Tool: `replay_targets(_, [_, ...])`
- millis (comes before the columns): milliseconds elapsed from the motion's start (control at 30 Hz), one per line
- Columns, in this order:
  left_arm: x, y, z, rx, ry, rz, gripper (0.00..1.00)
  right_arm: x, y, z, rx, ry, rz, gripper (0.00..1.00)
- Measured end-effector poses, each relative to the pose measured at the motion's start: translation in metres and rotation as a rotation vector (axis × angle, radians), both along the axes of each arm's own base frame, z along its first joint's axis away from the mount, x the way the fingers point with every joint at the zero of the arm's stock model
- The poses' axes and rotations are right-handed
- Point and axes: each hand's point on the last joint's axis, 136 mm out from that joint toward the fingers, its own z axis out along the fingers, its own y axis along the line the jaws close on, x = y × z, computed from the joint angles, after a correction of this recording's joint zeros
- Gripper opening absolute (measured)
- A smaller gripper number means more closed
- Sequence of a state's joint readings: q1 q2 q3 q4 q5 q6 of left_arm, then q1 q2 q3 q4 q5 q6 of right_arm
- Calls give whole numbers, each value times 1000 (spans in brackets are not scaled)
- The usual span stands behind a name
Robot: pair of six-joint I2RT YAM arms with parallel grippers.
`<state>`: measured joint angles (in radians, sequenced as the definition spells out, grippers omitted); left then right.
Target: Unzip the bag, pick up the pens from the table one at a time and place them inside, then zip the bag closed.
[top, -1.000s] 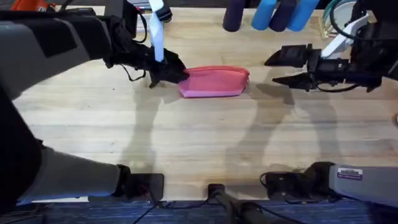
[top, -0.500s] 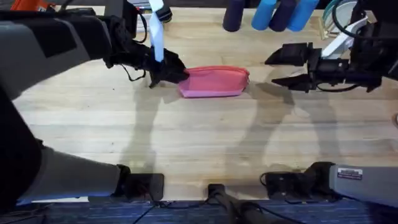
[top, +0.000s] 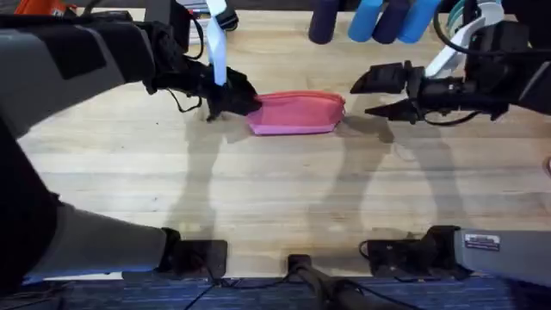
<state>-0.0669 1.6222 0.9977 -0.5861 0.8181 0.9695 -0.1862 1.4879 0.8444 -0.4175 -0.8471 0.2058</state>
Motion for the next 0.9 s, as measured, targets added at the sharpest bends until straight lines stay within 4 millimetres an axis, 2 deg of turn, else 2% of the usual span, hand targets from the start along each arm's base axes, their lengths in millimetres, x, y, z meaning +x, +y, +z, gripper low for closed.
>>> replay_targets(233, [0, 0, 0, 0, 0, 0, 43, 8, 10, 2, -16, -43, 25, 996])
replay_targets(600, [0, 0, 0, 0, 0, 0, 43, 9, 13, -24, 31, 95, -19, 996])
replay_targets(900, [0, 0, 0, 0, 0, 0, 43, 11, 29, -32, 45, 121, 4, 996])
